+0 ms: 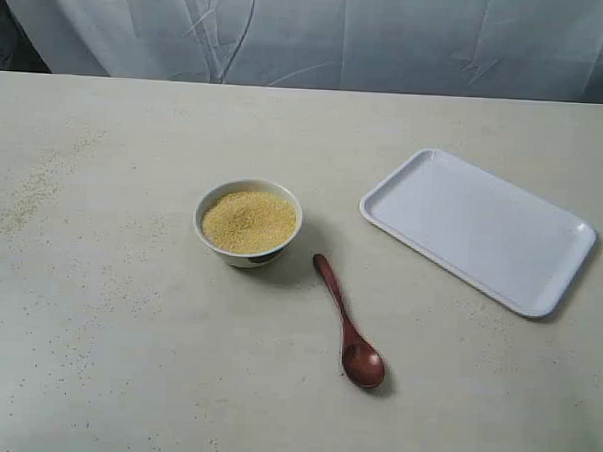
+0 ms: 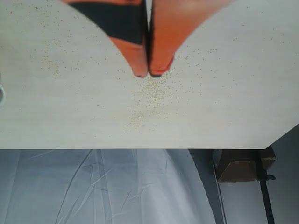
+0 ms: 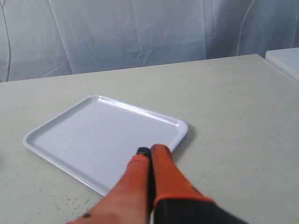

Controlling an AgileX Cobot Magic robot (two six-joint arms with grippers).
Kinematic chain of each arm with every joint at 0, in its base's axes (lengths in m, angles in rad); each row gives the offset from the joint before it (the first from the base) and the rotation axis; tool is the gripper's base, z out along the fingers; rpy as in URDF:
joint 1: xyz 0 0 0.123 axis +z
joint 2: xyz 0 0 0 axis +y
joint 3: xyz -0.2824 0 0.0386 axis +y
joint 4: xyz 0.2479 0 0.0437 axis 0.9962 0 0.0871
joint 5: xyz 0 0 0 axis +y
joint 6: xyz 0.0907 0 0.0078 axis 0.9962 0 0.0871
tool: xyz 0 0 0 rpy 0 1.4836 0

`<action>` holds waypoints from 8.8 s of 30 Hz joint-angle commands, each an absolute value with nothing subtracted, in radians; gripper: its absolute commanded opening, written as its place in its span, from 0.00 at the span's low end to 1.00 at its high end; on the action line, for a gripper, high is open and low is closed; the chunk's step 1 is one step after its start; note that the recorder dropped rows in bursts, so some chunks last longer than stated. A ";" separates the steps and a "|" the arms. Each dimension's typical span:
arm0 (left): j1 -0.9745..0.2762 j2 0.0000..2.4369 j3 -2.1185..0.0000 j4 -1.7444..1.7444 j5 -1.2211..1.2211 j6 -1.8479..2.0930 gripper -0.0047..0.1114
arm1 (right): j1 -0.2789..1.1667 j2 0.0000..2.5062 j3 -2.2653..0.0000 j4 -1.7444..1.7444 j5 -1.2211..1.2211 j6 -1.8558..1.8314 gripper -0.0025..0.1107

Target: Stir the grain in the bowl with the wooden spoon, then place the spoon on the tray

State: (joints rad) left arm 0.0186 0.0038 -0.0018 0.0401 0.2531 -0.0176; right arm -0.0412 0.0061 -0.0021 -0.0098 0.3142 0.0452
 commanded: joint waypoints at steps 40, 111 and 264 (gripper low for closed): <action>0.022 0.000 0.000 0.042 0.227 -0.022 0.04 | -0.046 0.152 -0.322 -0.019 0.410 0.045 0.01; 0.022 0.000 0.000 0.042 0.224 -0.022 0.04 | 0.640 1.981 -1.119 0.166 0.511 0.000 0.15; 0.022 0.000 0.000 0.042 0.227 -0.020 0.04 | 0.548 2.241 -1.651 -1.474 -0.725 1.345 0.01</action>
State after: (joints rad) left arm 0.0186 0.0038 -0.0018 0.0401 0.2303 -0.0176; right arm 0.5516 2.2866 -1.6491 -1.4824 -0.7065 1.3326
